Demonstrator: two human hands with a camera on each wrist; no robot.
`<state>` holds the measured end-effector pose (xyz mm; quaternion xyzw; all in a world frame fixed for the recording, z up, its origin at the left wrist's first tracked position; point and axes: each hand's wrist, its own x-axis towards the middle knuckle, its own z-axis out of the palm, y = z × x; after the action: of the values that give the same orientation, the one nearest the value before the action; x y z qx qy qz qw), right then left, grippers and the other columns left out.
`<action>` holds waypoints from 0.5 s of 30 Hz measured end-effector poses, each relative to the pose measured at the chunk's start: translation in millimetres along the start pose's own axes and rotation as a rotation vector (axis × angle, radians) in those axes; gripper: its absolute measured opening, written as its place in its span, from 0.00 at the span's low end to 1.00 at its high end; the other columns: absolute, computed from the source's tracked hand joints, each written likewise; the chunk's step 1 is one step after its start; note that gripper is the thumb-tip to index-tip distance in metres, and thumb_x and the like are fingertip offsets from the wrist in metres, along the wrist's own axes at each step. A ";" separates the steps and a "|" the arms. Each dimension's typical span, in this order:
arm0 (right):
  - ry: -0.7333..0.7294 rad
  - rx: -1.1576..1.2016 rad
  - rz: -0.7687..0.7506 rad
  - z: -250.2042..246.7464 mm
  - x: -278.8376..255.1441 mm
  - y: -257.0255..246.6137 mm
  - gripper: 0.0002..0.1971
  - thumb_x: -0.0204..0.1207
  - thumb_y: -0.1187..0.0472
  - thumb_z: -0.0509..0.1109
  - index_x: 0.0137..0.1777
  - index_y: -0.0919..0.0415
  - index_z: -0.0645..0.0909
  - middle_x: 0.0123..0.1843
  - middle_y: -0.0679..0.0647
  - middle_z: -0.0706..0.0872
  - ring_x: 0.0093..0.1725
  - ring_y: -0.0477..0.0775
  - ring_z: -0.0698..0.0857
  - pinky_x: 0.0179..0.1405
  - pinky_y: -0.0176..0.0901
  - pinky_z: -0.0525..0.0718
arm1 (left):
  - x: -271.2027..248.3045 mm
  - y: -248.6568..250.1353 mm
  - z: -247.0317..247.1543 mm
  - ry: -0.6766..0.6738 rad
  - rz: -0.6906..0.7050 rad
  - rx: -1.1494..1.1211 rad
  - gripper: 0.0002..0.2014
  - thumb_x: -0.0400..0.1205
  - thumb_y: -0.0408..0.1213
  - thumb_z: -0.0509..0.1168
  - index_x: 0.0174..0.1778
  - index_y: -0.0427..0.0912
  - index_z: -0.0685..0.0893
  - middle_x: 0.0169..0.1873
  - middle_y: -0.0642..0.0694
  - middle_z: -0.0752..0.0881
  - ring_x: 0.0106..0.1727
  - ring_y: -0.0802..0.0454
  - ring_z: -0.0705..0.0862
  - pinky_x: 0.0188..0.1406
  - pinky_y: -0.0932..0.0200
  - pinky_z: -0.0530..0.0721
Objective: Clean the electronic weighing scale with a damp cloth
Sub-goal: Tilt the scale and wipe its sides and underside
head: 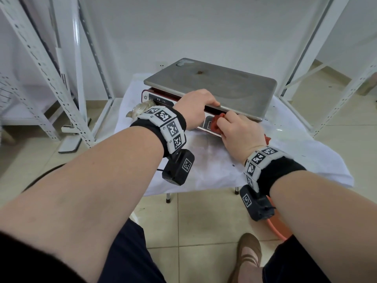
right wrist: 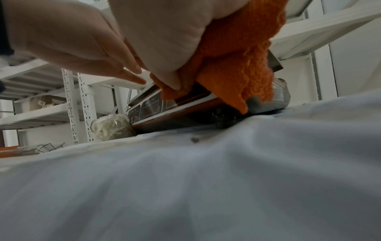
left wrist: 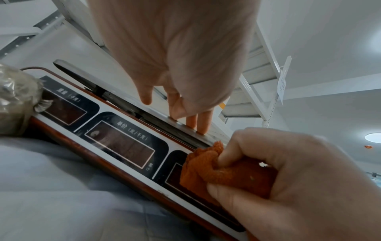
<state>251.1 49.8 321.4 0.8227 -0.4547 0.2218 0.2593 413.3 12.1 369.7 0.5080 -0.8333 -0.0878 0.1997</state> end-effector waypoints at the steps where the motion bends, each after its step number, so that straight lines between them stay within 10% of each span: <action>1: -0.023 0.001 0.009 2.3 -1.3 -2.2 0.14 0.51 0.70 0.81 0.34 0.61 0.81 0.32 0.56 0.80 0.25 0.59 0.80 0.15 0.40 0.72 | 0.1 -1.0 0.2 0.001 0.004 -0.005 0.31 0.70 0.15 0.54 0.67 0.44 0.81 0.65 0.46 0.79 0.69 0.50 0.76 0.69 0.64 0.69; 7: -0.216 0.001 -0.012 -0.1 10.2 -10.1 0.07 0.61 0.67 0.78 0.38 0.60 0.84 0.37 0.57 0.82 0.30 0.61 0.84 0.22 0.42 0.69 | -1.7 -2.8 1.9 0.015 0.025 -0.017 0.31 0.71 0.15 0.54 0.67 0.42 0.81 0.66 0.45 0.78 0.69 0.50 0.75 0.67 0.65 0.67; 11: -0.132 -0.019 0.023 -7.6 20.2 -12.5 0.15 0.45 0.67 0.84 0.30 0.60 0.82 0.29 0.55 0.81 0.21 0.58 0.81 0.15 0.35 0.67 | -2.2 -5.2 2.0 0.020 0.050 -0.014 0.30 0.73 0.16 0.54 0.68 0.41 0.81 0.65 0.44 0.80 0.68 0.49 0.76 0.67 0.65 0.67; 15: -0.133 0.020 0.051 1.4 14.7 -17.3 0.14 0.49 0.69 0.83 0.32 0.61 0.81 0.31 0.57 0.80 0.22 0.60 0.80 0.17 0.37 0.64 | -3.6 -19.6 -1.9 0.198 -0.034 0.014 0.27 0.76 0.19 0.53 0.69 0.43 0.80 0.63 0.44 0.81 0.67 0.47 0.77 0.67 0.60 0.70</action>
<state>273.4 47.4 325.2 0.8263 -0.4897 0.1777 0.2142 431.5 6.2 363.7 0.5297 -0.8013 -0.0346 0.2758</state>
